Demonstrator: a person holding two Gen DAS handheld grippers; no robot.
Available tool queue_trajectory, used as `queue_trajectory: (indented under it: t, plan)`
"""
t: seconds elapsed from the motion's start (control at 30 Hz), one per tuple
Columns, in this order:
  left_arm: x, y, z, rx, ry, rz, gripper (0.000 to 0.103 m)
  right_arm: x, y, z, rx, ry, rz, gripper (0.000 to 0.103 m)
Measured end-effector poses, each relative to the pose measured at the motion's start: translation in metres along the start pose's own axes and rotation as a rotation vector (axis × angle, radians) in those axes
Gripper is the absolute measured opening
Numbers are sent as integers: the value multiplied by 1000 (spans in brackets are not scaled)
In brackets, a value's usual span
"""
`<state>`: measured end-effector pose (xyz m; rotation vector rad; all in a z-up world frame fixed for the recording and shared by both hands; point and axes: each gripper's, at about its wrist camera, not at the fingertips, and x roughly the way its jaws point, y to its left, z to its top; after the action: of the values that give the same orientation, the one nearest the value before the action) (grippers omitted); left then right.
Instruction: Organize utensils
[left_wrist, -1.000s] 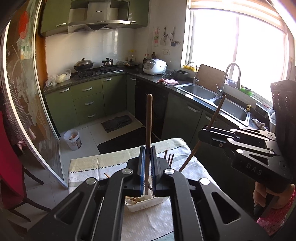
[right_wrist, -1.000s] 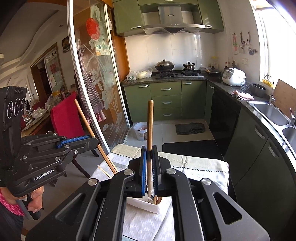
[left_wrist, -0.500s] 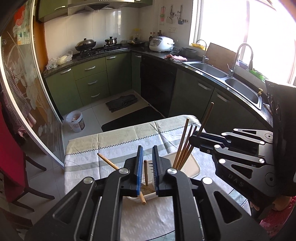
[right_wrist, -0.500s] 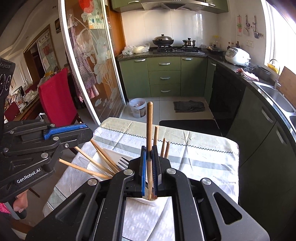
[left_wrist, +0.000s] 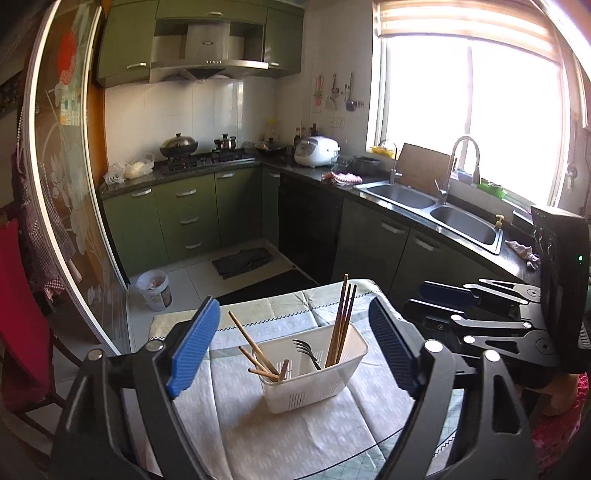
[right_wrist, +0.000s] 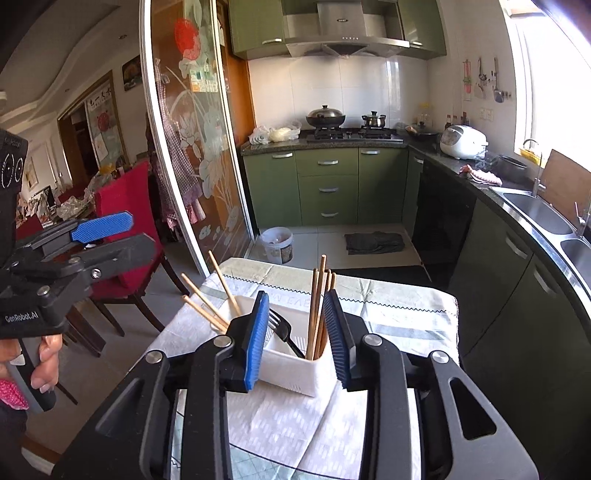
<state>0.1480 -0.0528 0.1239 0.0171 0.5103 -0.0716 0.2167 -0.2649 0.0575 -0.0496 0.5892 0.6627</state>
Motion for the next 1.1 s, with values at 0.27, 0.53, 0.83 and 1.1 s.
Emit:
queue_trajectory:
  t: [0.27, 0.53, 0.83, 1.1]
  plan:
    - [-39, 16, -94, -95, 12, -28, 96, -71, 2, -91, 46, -86, -17, 72]
    - [-58, 34, -167, -158, 40, 18, 96, -108, 30, -171, 7, -159, -78, 91]
    - [-80, 19, -198, -110, 8, 70, 96, -120, 45, -196, 22, -205, -70, 98]
    - [-85, 4, -199, -80, -14, 57, 96, -121, 55, -203, 34, -241, -180, 98]
